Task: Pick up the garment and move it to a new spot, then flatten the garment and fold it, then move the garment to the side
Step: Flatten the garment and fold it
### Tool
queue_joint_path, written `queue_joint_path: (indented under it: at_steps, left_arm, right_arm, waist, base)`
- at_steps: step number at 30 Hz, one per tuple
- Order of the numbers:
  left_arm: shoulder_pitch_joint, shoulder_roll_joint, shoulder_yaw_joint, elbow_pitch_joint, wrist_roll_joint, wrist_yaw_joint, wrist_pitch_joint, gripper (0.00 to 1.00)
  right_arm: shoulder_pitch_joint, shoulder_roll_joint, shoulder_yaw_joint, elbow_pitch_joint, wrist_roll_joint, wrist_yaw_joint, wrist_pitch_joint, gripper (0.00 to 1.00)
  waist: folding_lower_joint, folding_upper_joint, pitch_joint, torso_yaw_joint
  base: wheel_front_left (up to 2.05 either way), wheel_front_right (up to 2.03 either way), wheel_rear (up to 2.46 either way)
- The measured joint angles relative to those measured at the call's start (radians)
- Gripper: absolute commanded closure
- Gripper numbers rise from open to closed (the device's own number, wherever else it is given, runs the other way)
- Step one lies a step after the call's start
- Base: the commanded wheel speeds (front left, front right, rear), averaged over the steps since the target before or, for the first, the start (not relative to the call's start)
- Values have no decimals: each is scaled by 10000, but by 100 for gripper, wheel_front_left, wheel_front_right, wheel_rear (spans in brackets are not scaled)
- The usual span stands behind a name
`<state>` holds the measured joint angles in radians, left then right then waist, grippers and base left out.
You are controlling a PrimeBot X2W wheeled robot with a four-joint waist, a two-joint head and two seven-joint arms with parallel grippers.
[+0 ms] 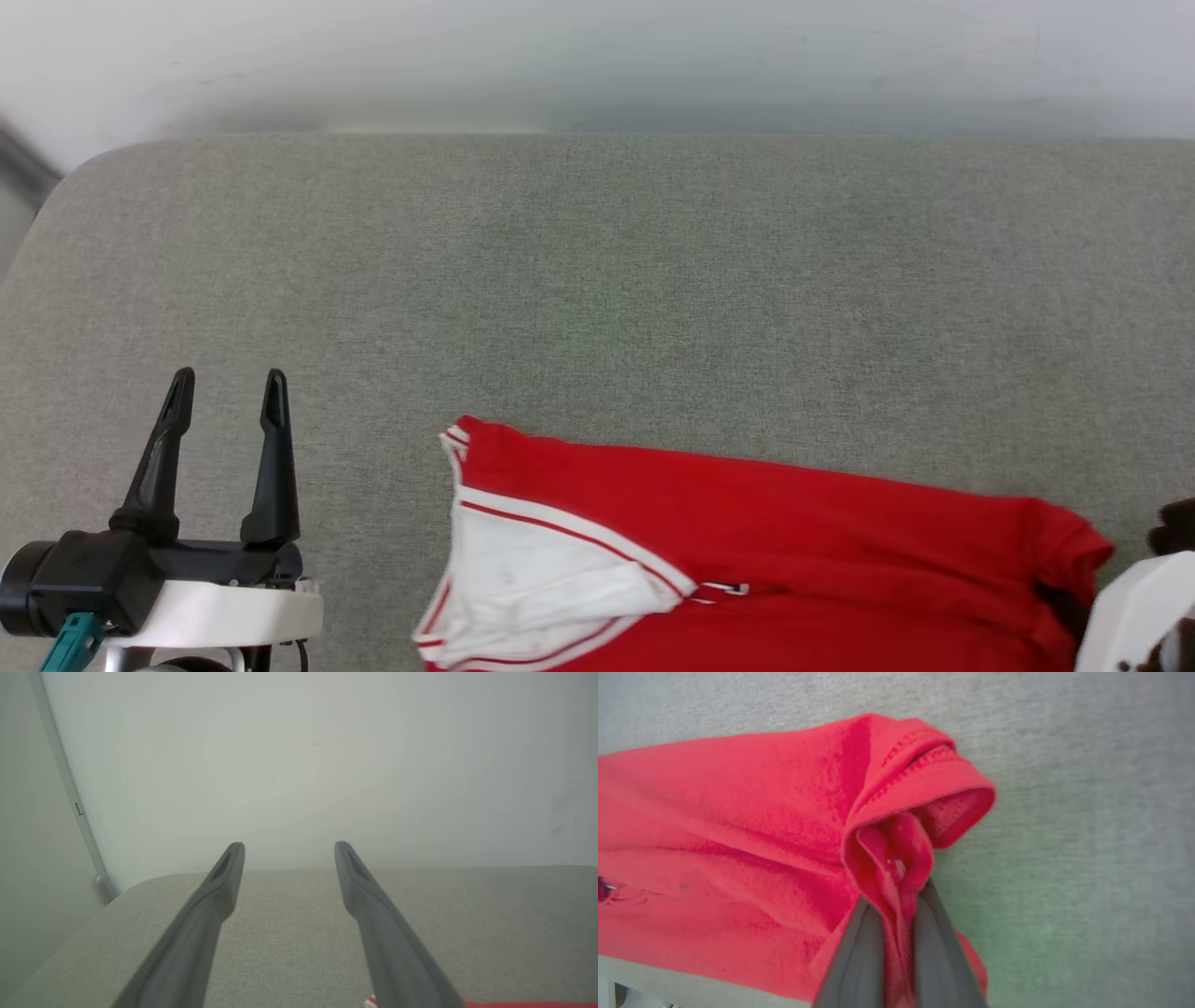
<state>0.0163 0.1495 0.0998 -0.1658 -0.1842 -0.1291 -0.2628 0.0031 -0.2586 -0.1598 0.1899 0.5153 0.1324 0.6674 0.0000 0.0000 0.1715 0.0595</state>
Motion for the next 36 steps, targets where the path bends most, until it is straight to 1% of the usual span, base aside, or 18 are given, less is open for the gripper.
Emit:
queue_joint_path:
  at_steps: [7, 9, 12, 15, 21, 27, 33, 36]
  left_arm:
    - [3, 33, -142, -6, -15, 0, 0, 0]
    - [9, 42, -176, 8, -36, 0, 0, 0]
    - [81, 50, -213, 52, -46, 0, 0, 0]
    - [202, 46, -219, 98, -71, 0, 0, 0]
    - [399, 21, -261, 123, -111, -2, 0, 0]
    - [424, -8, -357, 123, -140, -2, 0, 0]
    - [490, -92, -383, 140, -215, 0, 0, 0]
    - [569, -111, -405, 178, -215, -2, 0, 0]
  right_arm:
    - [-199, -731, -1195, 343, -734, -6, -313, 100]
    - [-244, -848, -1421, 399, -861, -10, -384, 100]
    - [-253, -825, -1444, 318, -846, -12, -403, 100]
    - [-203, -744, -1118, -213, -660, -13, -186, 100]
    - [375, -380, -232, -1827, -107, -15, 721, 100]
    - [656, 311, 577, -3227, 146, -15, 1645, 100]
    - [639, 1471, 1179, -3841, 399, -15, 2259, 100]
    - [481, 1848, 1528, -3916, 642, -15, 2523, 100]
  waist:
    - [0, 0, -27, -89]
    - [0, 0, -71, -112]
    - [0, 0, -195, -150]
    - [0, 0, -359, -191]
    - [0, 0, -702, -280]
    - [0, 0, -928, -215]
    - [0, 0, -1036, 16]
    - [0, 0, -1072, 151]
  base:
    - [0, 0, 0]
    - [0, 0, 0]
    - [0, 0, 0]
    - [0, 0, 0]
    - [0, 0, 0]
    - [0, 0, 0]
    - [0, 0, 0]
    - [0, 0, 0]
